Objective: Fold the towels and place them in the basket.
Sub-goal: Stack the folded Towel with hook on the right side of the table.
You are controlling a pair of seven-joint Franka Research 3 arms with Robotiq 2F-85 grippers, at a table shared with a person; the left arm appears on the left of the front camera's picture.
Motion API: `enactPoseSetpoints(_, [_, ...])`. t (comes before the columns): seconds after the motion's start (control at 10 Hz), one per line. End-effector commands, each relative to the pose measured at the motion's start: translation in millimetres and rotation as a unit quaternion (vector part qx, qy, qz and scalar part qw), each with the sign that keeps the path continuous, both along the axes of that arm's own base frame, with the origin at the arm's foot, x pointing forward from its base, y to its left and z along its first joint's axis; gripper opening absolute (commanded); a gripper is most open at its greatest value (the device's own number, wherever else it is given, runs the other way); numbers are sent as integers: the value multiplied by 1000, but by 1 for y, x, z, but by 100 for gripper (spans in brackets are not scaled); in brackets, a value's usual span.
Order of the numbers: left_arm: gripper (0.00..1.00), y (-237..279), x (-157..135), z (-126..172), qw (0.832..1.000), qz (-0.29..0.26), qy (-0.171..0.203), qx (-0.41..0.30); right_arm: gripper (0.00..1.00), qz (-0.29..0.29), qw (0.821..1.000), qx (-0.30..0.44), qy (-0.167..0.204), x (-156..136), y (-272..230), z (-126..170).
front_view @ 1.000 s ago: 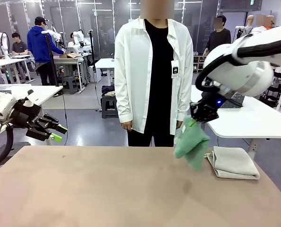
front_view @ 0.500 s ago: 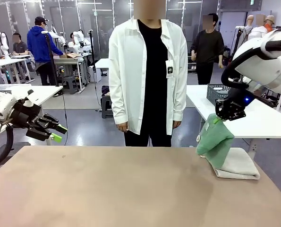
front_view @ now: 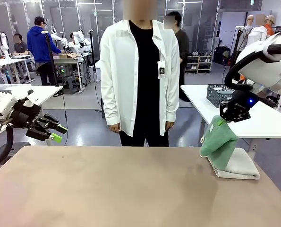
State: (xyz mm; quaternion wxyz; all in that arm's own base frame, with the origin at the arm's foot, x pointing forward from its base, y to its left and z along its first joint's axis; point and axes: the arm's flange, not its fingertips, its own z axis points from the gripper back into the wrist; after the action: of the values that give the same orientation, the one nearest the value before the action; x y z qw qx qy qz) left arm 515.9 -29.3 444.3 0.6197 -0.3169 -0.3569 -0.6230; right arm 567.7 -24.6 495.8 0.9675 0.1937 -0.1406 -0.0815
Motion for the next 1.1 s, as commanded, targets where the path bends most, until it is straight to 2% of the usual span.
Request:
enactPoseSetpoints(0.0, [63, -1, -1, 3, 1000, 2, -2, 0, 6, 3, 1000, 11, 0, -1, 2, 2])
enactPoseSetpoints(0.3, [63, -1, -1, 3, 1000, 2, -2, 0, 6, 2, 1000, 1, 2, 0, 1, 0])
enactPoseSetpoints(0.8, [63, -1, -1, 3, 1000, 2, -2, 0, 6, 17, 993, 113, 2, 24, -53, 2])
enactPoseSetpoints(1.0, [63, -1, -1, 3, 1000, 2, -2, 0, 6, 23, 987, 160, 25, 29, -79, -5])
